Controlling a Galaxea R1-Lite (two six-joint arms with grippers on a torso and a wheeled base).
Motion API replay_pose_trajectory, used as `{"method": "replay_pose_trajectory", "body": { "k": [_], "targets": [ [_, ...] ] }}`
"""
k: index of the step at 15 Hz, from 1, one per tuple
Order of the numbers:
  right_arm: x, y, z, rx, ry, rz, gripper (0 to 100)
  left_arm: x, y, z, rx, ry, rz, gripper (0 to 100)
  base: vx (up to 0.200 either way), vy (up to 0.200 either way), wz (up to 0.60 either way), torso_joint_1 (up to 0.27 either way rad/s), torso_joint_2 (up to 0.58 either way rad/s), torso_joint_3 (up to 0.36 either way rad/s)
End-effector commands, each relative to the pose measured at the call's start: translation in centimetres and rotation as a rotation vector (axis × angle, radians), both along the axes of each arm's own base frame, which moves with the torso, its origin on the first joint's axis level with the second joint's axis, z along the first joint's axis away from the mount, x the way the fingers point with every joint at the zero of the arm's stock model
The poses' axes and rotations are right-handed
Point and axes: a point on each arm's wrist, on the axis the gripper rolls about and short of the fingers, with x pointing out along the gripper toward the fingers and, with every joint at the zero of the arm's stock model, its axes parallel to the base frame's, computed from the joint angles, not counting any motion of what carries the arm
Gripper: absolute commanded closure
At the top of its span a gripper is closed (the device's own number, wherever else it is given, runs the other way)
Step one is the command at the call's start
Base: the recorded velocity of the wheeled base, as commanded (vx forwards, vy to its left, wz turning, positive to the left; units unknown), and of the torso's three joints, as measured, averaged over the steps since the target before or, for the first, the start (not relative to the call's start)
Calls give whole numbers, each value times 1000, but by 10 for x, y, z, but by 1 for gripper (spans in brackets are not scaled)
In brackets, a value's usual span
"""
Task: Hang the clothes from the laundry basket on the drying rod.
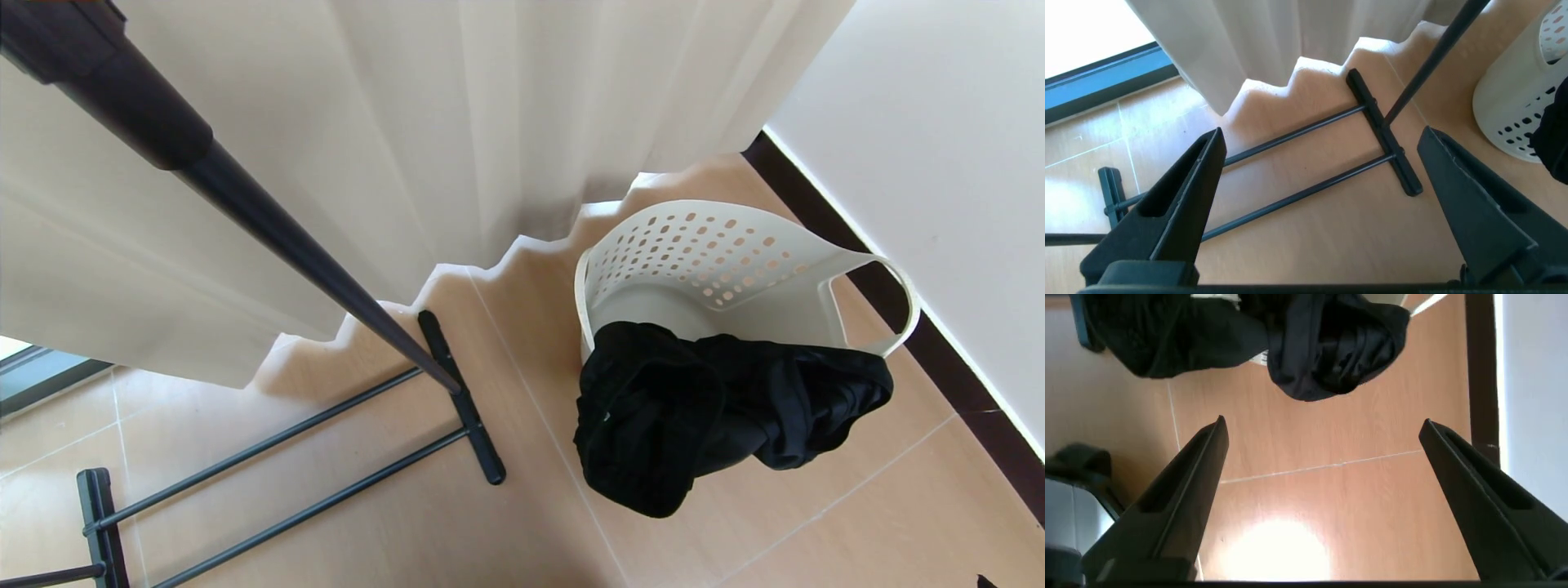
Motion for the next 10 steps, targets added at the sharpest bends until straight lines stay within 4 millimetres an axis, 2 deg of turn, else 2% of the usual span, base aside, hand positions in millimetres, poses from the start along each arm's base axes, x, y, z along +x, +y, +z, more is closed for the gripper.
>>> {"method": "replay_pose_trajectory", "body": {
  "k": [1,2,3,4,6,7,8,10],
  "targets": [
    [60,15,13,-135,194,118,0,0,0,0,0,1,0,0,0,0,0,0,0,0],
    [79,20,20,-160,196,133,0,0,0,0,0,-1,0,0,0,0,0,0,0,0],
    [89,23,23,-174,196,144,0,0,0,0,0,1,0,0,0,0,0,0,0,0],
    [117,29,29,-229,210,166,0,0,0,0,0,-1,0,0,0,0,0,0,0,0],
    [156,39,37,-248,217,184,0,0,0,0,0,-1,2,0,0,0,0,0,0,0],
    [164,42,38,-251,219,191,0,0,0,0,0,-1,2,0,0,0,0,0,0,0],
    [183,50,43,-257,214,204,0,0,0,0,0,-1,2,0,0,0,0,0,0,0],
    [208,59,50,-265,195,216,0,0,0,0,0,-1,2,0,0,0,0,0,0,0]
  ]
}}
